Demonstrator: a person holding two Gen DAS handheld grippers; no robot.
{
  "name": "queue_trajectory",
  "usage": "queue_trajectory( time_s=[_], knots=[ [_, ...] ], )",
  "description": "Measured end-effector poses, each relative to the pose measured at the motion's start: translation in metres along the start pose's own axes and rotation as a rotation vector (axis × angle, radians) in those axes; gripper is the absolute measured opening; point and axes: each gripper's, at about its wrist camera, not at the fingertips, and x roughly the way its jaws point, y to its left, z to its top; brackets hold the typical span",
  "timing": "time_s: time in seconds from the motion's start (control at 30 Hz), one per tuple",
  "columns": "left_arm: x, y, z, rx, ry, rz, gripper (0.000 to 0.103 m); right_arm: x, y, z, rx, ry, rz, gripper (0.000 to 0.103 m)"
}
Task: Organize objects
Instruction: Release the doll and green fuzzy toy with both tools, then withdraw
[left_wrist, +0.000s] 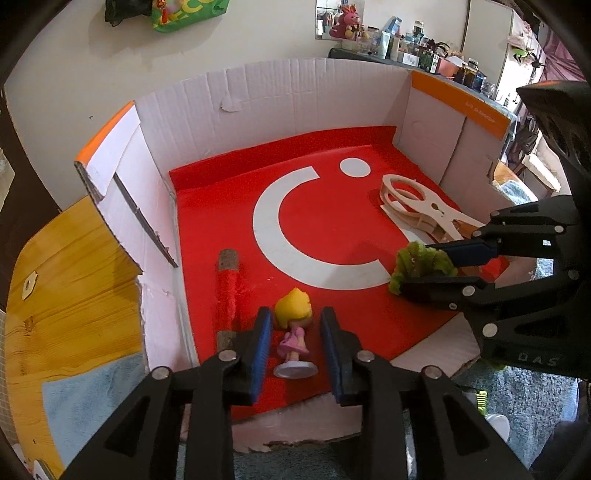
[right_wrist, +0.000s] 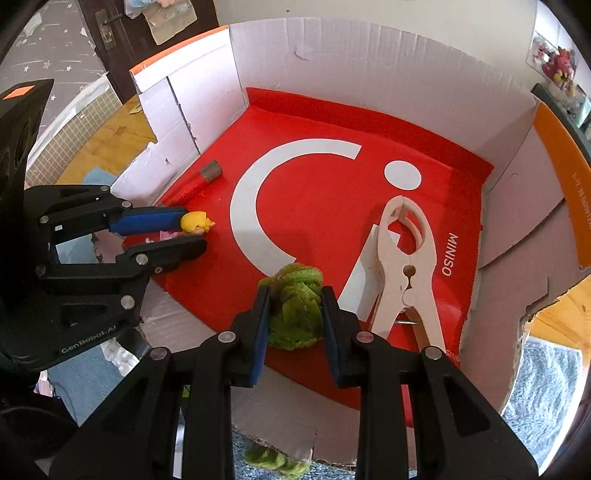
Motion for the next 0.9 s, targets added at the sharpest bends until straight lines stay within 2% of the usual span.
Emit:
queue_trajectory(
  time_s=[0.4, 0.43, 0.5, 0.53, 0.57, 0.7, 0.9],
  knots=[
    [-0.001, -0.003, -0.001, 0.004, -0.002, -0.005, 0.034, -0.005, -0.002, -0.003, -0.012, -0.002, -0.011, 0.028],
    [-0.002, -0.003, -0.001, 0.004, -0.003, -0.005, 0.035, -0.005, -0.002, -0.003, -0.013, -0.003, -0.013, 0.030],
    [-0.003, -0.003, -0.001, 0.003, -0.006, -0.008, 0.038, 0.001, -0.001, 0.001, -0.013, -0.003, -0.016, 0.042],
    [-0.003, -0.003, -0.001, 0.003, -0.007, -0.009, 0.038, 0.001, -0.001, 0.001, -0.016, -0.007, -0.016, 0.059],
    [-0.004, -0.003, -0.001, 0.003, -0.008, -0.010, 0.038, -0.001, 0.000, 0.000, -0.023, -0.019, -0.021, 0.064],
    [-0.005, -0.002, -0.001, -0.002, -0.012, -0.011, 0.039, 0.004, 0.003, 0.004, -0.035, -0.027, -0.031, 0.064],
    [-0.008, -0.001, -0.001, -0.008, -0.021, -0.014, 0.045, 0.000, 0.003, 0.002, -0.034, -0.024, -0.020, 0.064]
  ],
)
